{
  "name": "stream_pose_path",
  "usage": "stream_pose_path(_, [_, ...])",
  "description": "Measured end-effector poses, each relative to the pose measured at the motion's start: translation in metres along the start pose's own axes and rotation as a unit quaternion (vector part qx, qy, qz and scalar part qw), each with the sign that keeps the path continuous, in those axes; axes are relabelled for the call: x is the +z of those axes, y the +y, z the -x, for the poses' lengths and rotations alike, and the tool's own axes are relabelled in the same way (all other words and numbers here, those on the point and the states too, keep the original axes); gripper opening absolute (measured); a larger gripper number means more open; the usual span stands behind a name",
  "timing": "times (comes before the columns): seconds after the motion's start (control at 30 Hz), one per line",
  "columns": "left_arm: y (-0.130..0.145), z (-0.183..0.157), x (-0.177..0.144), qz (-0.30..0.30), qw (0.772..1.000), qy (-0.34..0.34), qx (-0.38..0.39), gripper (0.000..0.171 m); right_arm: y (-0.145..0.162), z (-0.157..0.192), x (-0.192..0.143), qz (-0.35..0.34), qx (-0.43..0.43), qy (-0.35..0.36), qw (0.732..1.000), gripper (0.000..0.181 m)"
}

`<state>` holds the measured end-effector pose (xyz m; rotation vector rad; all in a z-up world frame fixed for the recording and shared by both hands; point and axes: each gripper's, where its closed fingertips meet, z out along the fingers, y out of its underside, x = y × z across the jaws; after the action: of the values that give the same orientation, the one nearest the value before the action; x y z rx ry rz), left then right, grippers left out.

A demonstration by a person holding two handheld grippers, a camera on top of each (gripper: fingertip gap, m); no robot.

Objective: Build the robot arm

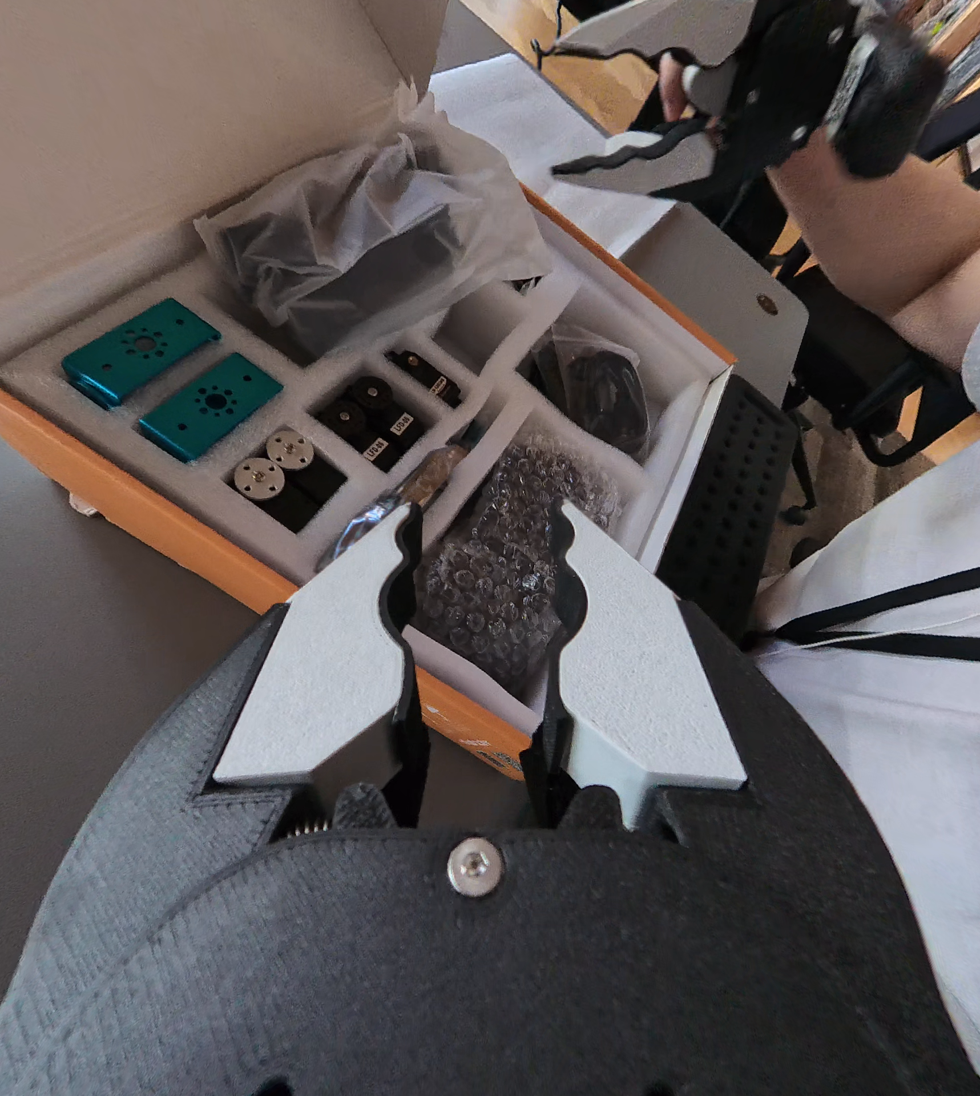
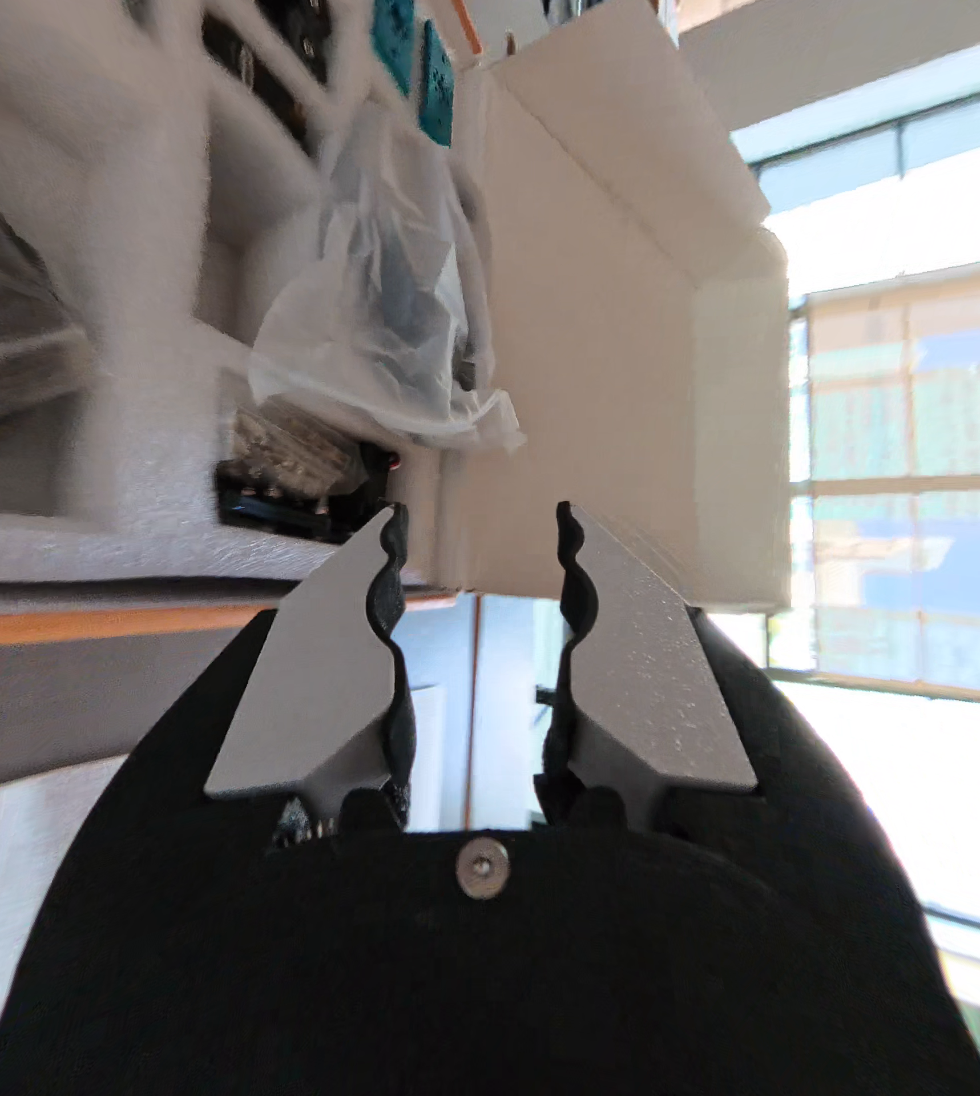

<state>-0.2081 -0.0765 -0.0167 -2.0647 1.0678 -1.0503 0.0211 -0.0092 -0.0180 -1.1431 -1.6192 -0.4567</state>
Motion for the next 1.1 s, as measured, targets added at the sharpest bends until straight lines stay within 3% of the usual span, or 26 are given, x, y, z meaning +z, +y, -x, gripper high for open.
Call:
stream_pose_path(0.07, [0.006, -0.004, 0.003, 0.005, 1.000, -0.005, 0.009, 0.043, -0.009, 0.021, -0.025, -0.017, 0.092, -0.076, 0.993, 0.044])
stream_pose_path(0.17, [0.010, -0.006, 0.009, 0.011, 0.999, -0.028, 0.034, 0.042, -0.061, 0.073, -0.059, -0.092, 0.226, -0.274, 0.930, 0.044])
stream_pose_path(0.23, [0.008, -0.011, 0.014, 0.010, 0.998, -0.030, 0.052, 0.042, -0.078, 0.093, -0.063, -0.099, 0.199, -0.337, 0.915, 0.048])
stream_pose_path(0.37, [-0.003, -0.022, 0.025, 0.002, 0.998, -0.015, 0.066, 0.042, -0.084, 0.124, -0.043, -0.063, 0.104, -0.415, 0.902, 0.063])
stream_pose_path(0.47, [-0.004, -0.032, 0.029, 0.002, 0.998, -0.006, 0.067, 0.041, -0.078, 0.132, -0.034, -0.032, 0.030, -0.420, 0.907, 0.072])
stream_pose_path(0.6, [0.001, -0.042, 0.033, 0.013, 0.997, 0.000, 0.076, 0.040, -0.078, 0.144, -0.024, 0.000, 0.007, -0.448, 0.894, 0.083])
stream_pose_path(0.8, [0.000, -0.050, 0.039, 0.022, 0.996, 0.012, 0.089, 0.040, -0.075, 0.137, -0.022, 0.039, 0.033, -0.510, 0.859, 0.053])
stream_pose_path(0.93, [-0.002, -0.052, 0.036, 0.023, 0.994, 0.010, 0.102, 0.039, -0.074, 0.109, -0.022, 0.038, 0.088, -0.522, 0.847, 0.048])
stream_pose_path(1.1, [-0.013, -0.051, 0.029, 0.003, 0.994, 0.010, 0.105, 0.039, -0.072, 0.043, -0.027, 0.002, 0.179, -0.480, 0.859, 0.048])
